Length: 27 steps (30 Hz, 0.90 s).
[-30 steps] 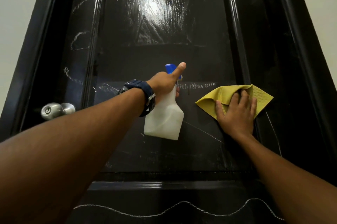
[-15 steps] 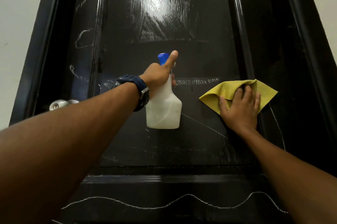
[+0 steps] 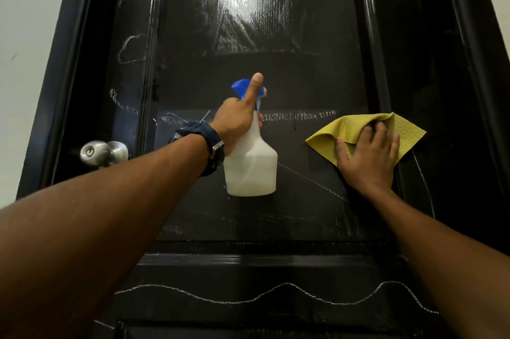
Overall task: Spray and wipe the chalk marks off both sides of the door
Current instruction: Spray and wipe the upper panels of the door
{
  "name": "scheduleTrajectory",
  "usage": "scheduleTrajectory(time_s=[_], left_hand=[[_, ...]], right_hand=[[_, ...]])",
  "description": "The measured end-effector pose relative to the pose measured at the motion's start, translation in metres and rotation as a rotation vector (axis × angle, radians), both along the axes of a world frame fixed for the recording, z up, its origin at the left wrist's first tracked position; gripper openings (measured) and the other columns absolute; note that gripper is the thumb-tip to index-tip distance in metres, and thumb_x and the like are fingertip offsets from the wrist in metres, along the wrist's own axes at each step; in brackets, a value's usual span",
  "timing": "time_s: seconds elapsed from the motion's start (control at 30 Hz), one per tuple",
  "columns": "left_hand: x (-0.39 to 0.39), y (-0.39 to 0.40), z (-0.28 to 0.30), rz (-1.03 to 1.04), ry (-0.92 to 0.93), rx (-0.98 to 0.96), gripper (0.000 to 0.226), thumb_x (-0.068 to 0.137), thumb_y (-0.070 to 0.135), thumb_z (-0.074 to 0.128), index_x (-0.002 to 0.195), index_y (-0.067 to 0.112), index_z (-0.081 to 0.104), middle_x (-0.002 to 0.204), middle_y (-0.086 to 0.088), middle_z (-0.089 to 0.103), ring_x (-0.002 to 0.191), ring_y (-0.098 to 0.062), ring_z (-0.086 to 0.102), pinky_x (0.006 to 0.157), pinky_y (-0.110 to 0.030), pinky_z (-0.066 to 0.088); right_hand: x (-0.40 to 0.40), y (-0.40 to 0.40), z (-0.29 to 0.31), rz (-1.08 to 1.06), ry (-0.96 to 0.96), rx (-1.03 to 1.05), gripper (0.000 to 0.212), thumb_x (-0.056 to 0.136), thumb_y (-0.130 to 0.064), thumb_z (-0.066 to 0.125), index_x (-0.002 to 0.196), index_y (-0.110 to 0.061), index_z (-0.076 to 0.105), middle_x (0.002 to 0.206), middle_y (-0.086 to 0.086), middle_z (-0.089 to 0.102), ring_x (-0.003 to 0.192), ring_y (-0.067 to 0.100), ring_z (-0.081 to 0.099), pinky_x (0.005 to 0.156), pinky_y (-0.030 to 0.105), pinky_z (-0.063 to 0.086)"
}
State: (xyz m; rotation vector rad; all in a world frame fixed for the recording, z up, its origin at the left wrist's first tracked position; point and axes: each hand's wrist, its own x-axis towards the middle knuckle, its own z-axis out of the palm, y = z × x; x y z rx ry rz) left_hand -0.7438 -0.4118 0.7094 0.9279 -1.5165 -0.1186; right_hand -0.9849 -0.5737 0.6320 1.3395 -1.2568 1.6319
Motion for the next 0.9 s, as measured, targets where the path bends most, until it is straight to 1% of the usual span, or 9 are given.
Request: scheduleTrajectory(time_s=[0.17,0.37,0.5,0.57,0.63,0.7,0.77,0.83,0.9], left_hand=[[0.008,-0.001,-0.005,0.008,-0.019,0.051,0.063,0.095,0.072,0.035,0.082,0.015,0.059,0.08,-0.007,0.064,0.075,-0.021,0.063,0.091,-0.045,0.056],[0.013,0.007,-0.008,0.058,-0.076,0.133,0.069,0.093,0.076,0.03,0.079,0.014,0.056,0.076,-0.005,0.062,0.071,-0.02,0.06,0.086,-0.041,0.055],[0.028,0.016,-0.01,0.076,-0.084,0.143,0.072,0.093,0.075,0.032,0.084,0.009,0.059,0.081,-0.009,0.067,0.071,-0.021,0.064,0.086,-0.04,0.055],[0.039,0.021,-0.011,0.09,-0.084,0.149,0.072,0.094,0.074,0.033,0.089,0.007,0.059,0.085,-0.01,0.067,0.076,-0.022,0.065,0.089,-0.041,0.056],[0.054,0.023,-0.012,0.11,-0.087,0.145,0.072,0.094,0.073,0.034,0.093,0.006,0.06,0.085,-0.01,0.067,0.076,-0.022,0.065,0.091,-0.042,0.055],[0.071,0.024,-0.014,0.137,-0.082,0.145,0.075,0.093,0.075,0.034,0.093,0.006,0.062,0.083,-0.01,0.068,0.076,-0.023,0.065,0.092,-0.043,0.055],[0.089,0.019,-0.018,0.168,-0.072,0.139,0.077,0.091,0.078,0.033,0.086,0.007,0.063,0.082,-0.01,0.07,0.077,-0.025,0.066,0.093,-0.046,0.055],[0.108,0.016,-0.026,0.185,-0.05,0.11,0.079,0.089,0.08,0.034,0.08,0.008,0.064,0.08,-0.013,0.071,0.076,-0.027,0.066,0.092,-0.049,0.055],[0.128,0.008,-0.034,0.212,-0.038,0.084,0.083,0.086,0.084,0.036,0.077,0.008,0.065,0.083,-0.02,0.072,0.074,-0.028,0.065,0.092,-0.052,0.056]], right_hand=[[0.0,0.0,0.0,-0.002,0.006,-0.003,0.068,0.095,-0.061,0.033,0.128,-0.002,0.044,0.147,0.027,0.037,0.143,0.042,0.031,0.124,0.055,0.007],[-0.002,0.001,0.0,0.0,0.012,0.026,0.069,0.095,-0.061,0.032,0.129,-0.002,0.042,0.149,0.027,0.035,0.143,0.043,0.031,0.123,0.057,0.007],[-0.003,0.005,0.002,0.023,0.027,0.079,0.076,0.094,-0.063,0.029,0.136,-0.001,0.041,0.154,0.026,0.029,0.146,0.042,0.026,0.124,0.057,0.005],[-0.002,0.008,0.005,0.033,0.051,0.093,0.08,0.094,-0.064,0.025,0.141,0.0,0.04,0.158,0.023,0.025,0.15,0.039,0.02,0.123,0.059,0.006],[0.012,0.017,0.015,0.044,0.108,0.118,0.081,0.096,-0.064,0.023,0.146,-0.003,0.039,0.163,0.02,0.021,0.154,0.034,0.009,0.123,0.06,0.004],[0.051,0.028,0.034,0.05,0.221,0.132,0.078,0.098,-0.064,0.028,0.149,-0.006,0.039,0.164,0.016,0.022,0.155,0.031,0.004,0.121,0.06,0.002],[0.116,0.04,0.053,0.086,0.369,0.111,0.074,0.099,-0.061,0.032,0.152,-0.009,0.038,0.165,0.012,0.023,0.155,0.03,0.004,0.121,0.058,0.001],[0.195,0.051,0.064,0.135,0.544,0.112,0.072,0.1,-0.058,0.029,0.157,-0.014,0.027,0.167,0.007,0.016,0.156,0.028,-0.002,0.121,0.057,-0.003],[0.263,0.058,0.067,0.098,0.695,0.132,0.073,0.1,-0.054,0.029,0.161,-0.017,0.013,0.169,0.003,0.005,0.155,0.028,-0.011,0.122,0.058,-0.007]])
